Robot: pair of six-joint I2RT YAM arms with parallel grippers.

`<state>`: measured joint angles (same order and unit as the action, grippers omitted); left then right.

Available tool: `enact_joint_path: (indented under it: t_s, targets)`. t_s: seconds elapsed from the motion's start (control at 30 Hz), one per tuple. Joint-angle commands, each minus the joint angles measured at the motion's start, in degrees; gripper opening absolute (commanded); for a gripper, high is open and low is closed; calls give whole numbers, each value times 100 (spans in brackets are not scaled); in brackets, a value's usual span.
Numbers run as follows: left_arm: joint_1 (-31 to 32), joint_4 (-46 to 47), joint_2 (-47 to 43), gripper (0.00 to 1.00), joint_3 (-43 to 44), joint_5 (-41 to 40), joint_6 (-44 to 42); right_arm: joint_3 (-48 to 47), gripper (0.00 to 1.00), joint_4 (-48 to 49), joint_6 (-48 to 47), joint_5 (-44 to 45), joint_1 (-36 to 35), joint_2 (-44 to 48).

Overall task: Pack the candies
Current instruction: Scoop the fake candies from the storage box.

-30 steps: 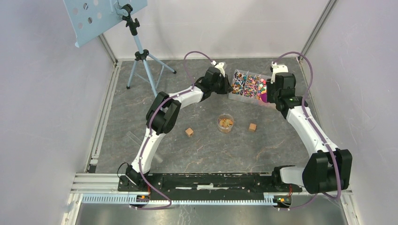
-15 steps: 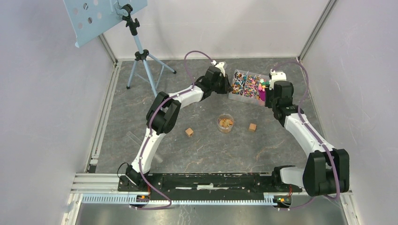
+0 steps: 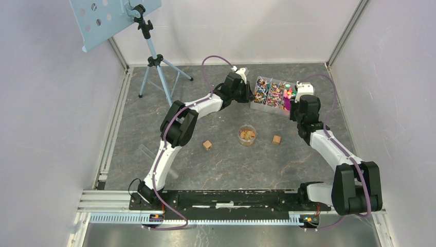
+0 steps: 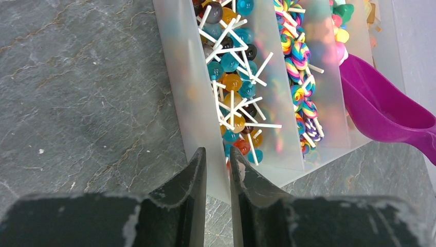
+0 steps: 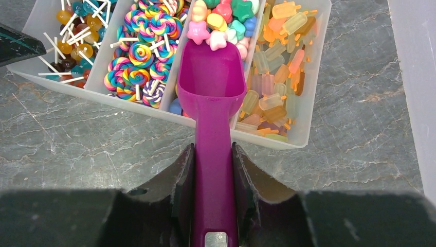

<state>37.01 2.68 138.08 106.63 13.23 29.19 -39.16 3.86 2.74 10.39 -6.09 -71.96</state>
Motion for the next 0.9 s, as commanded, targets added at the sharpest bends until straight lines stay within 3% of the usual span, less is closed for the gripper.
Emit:
enact_joint_path:
  t_s: [0.0, 0.87]
  targets:
    - [58, 251, 32, 2, 236, 413, 195, 68, 0, 329, -91, -85, 7, 7]
    - [60, 400, 54, 3, 182, 408, 428, 1364, 0, 2167, -616, -29, 24, 211]
